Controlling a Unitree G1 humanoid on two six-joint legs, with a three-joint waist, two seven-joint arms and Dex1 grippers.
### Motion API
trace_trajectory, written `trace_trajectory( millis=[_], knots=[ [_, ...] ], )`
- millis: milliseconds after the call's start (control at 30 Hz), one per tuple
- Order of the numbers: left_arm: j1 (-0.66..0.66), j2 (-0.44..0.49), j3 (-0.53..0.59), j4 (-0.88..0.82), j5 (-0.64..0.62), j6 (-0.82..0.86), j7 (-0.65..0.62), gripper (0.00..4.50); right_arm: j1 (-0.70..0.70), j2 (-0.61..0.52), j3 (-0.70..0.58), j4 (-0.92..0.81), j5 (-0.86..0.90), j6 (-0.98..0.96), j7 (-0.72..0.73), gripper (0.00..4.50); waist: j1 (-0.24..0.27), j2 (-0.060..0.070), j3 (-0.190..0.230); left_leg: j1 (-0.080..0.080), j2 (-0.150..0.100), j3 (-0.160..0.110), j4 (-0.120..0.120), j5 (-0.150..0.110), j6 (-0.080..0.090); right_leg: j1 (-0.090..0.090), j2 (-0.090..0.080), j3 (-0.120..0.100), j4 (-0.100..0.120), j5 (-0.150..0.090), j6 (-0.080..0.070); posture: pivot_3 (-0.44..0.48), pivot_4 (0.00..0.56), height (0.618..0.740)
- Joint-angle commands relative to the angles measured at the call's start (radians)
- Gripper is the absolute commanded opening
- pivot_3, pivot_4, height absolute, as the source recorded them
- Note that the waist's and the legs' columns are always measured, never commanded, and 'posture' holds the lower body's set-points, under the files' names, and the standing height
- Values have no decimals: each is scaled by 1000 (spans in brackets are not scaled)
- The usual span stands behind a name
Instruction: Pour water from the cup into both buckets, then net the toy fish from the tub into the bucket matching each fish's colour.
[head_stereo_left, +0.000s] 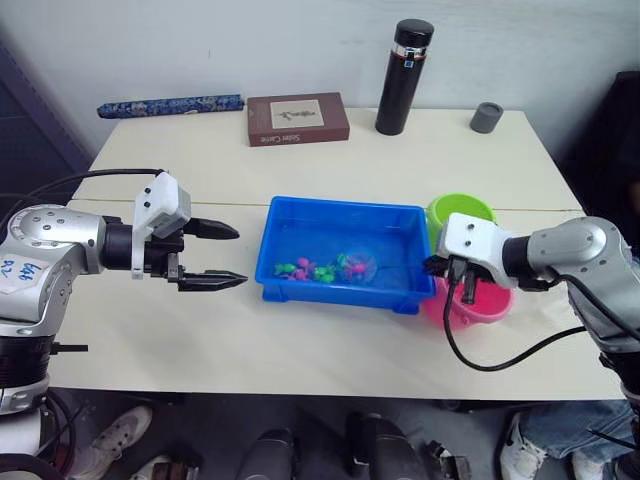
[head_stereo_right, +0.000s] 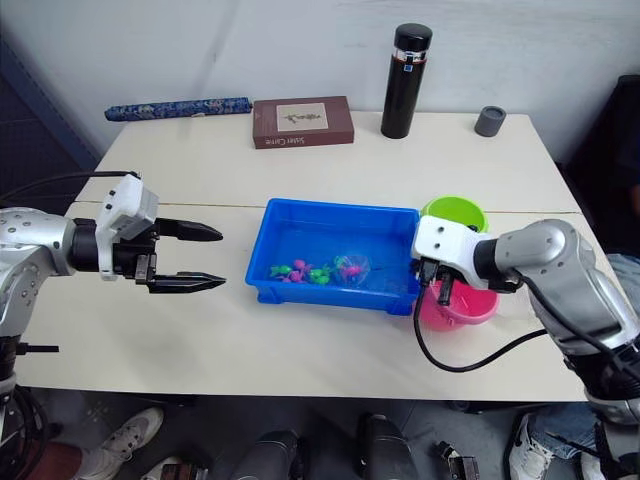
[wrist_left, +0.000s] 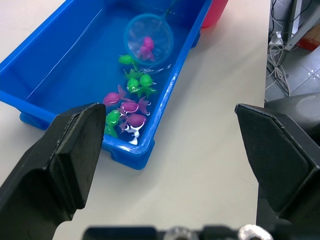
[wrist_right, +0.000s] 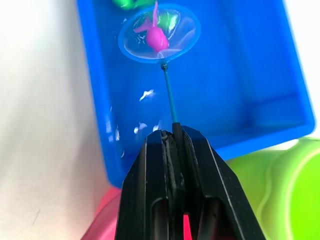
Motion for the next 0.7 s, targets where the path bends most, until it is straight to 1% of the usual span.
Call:
trace_trajectory(
  millis=[33, 167, 400, 533, 567, 667, 700],
  knots=[
    [-13, 8, 26, -1, -12, -20, 6, 4460, -35, 5, -49, 4, 23, 0, -23, 0, 0, 0, 0, 0, 0, 0, 0, 0, 0, 0, 0, 0, 0, 0, 0, 0, 150, 739],
    [-35, -17, 18, 30, -8, -44, 14, 4460, -45, -5, -66, 17, 39, -10, -26, 0, 1, 0, 0, 0, 0, 0, 0, 0, 0, 0, 0, 0, 0, 0, 0, 0, 150, 739],
    [-87, -59, -20, 95, 10, -89, 11, 4460, -16, -30, -152, 23, 84, -31, -36, 0, 3, 0, 0, 0, 0, 0, 0, 0, 0, 0, 0, 0, 0, 0, 0, 0, 150, 739],
    [-124, -78, -45, 141, 23, -114, -4, 4460, 56, -77, -300, -12, 158, 9, -26, 0, 6, 0, 0, 0, 0, 0, 0, 0, 0, 0, 0, 0, 0, 0, 0, 0, 150, 739],
    [-129, -80, -48, 148, 25, -118, -7, 4460, 71, -87, -320, -16, 168, 10, -26, 0, 7, 0, 0, 0, 0, 0, 0, 0, 0, 0, 0, 0, 0, 0, 0, 0, 150, 739],
    [-151, -87, -64, 179, 33, -134, -23, 4460, 142, -131, -405, -30, 188, 21, -27, 0, 5, 0, 0, 0, 0, 0, 0, 0, 0, 0, 0, 0, 0, 0, 0, 0, 150, 739],
    [-164, -92, -73, 192, 37, -141, -29, 4460, 181, -152, -455, -36, 191, 27, -20, 0, 5, 0, 0, 0, 0, 0, 0, 0, 0, 0, 0, 0, 0, 0, 0, 0, 150, 739]
  ],
)
